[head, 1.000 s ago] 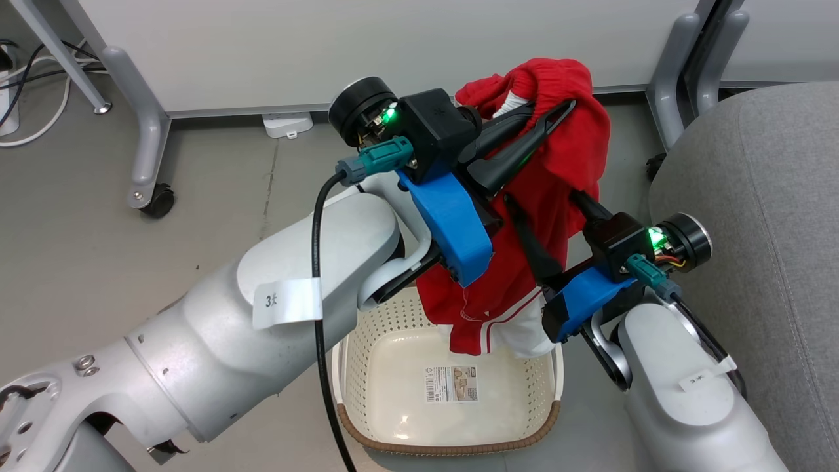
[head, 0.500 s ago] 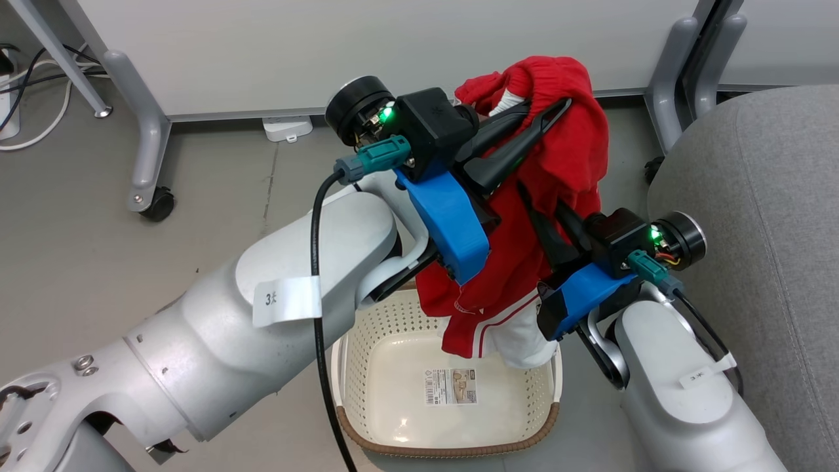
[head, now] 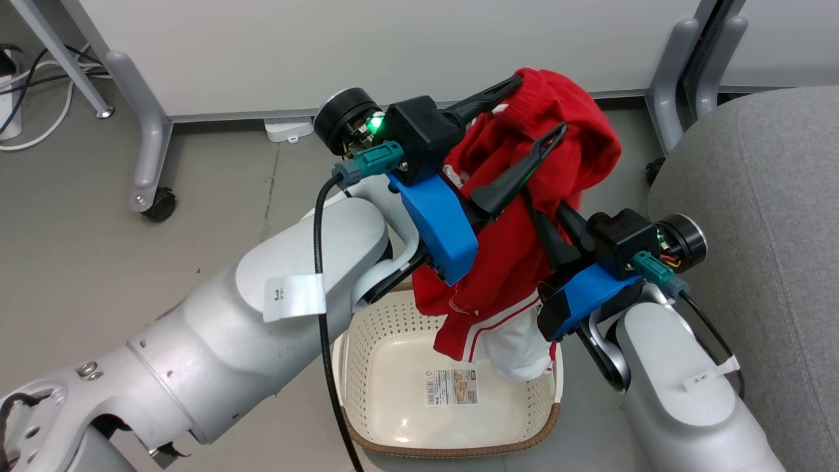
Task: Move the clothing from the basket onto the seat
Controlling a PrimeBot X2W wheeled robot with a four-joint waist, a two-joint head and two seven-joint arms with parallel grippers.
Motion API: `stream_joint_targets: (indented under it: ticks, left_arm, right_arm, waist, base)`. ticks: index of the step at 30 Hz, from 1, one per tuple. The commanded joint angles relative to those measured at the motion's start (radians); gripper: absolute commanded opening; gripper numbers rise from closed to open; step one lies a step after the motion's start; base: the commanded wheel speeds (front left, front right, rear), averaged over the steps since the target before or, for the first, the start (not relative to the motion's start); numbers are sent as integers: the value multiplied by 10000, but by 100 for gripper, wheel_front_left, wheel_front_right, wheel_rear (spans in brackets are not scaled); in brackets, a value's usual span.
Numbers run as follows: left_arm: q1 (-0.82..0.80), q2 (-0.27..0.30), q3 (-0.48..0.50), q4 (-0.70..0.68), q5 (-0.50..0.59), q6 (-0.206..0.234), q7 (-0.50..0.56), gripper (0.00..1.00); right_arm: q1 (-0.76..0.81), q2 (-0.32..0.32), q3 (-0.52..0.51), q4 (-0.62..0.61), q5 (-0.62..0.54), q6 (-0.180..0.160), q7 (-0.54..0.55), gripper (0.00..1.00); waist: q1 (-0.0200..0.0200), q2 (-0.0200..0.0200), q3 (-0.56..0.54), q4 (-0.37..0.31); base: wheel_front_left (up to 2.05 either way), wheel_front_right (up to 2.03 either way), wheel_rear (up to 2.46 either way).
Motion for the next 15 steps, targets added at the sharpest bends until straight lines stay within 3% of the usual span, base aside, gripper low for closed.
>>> stream_joint_targets:
  ticks: [1,15]
  left_arm:
    - [126,-25,-12,34,5,-16,-48,100]
    - [305,20,209,39,256,-16,-48,100]
  right_arm:
    - [132,5,-11,-86,58,1,-53,0]
    - [299,4,-167,-365,278,1,-56,0]
  waist:
    - [0,0,-2,-1]
    - [0,0,21,-39]
  base:
    - [0,0,0]
    - [0,0,0]
